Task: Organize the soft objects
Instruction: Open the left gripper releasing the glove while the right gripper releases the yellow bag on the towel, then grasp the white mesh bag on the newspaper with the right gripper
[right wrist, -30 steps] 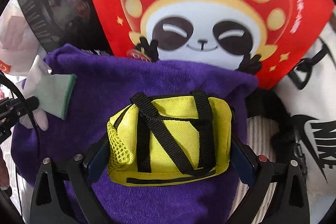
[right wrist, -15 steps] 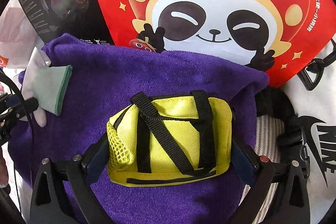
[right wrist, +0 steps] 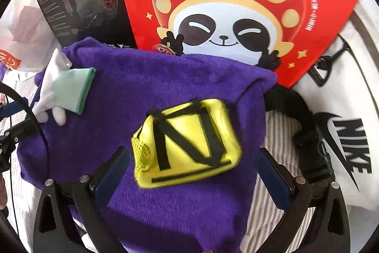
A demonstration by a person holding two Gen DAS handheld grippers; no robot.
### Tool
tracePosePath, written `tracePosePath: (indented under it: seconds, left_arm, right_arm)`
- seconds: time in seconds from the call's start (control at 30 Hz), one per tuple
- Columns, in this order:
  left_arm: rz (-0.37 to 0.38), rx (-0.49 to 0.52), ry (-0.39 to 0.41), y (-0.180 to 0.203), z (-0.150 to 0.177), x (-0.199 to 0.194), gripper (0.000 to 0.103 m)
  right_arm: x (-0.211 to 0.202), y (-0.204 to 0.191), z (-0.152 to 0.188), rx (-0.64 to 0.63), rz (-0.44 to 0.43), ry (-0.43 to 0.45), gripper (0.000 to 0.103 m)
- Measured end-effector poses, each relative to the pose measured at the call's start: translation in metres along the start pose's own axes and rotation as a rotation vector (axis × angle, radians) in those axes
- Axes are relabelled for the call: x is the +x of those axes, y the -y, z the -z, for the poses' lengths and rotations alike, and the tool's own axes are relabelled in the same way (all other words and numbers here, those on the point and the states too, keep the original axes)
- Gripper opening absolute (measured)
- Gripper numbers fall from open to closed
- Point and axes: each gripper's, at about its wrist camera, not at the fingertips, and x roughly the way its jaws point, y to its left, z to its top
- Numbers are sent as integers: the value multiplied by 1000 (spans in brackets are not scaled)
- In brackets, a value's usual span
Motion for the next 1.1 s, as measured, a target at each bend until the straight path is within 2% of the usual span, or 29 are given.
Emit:
tracePosePath:
  seconds: [0.17, 0.33, 0.67, 0.9, 1.1]
  left_arm:
    - [-8, -1, 10, -1, 13, -20, 78]
    - [-3, 8, 36, 2, 30, -47, 78]
    - [29, 52, 51, 31, 90, -83, 78]
    - [71, 39, 45, 44, 136, -87, 78]
    - [71, -7, 34, 41, 166, -83, 78]
  right_arm:
    - [-17, 3, 9, 25, -11, 25, 103]
    - [-49, 5, 32, 61, -39, 59, 103]
    - [-124, 3, 116, 136, -29, 147, 103]
    - [-114, 4, 168, 190, -79, 141, 103]
    - [-79, -7, 182, 144, -69, 115, 103]
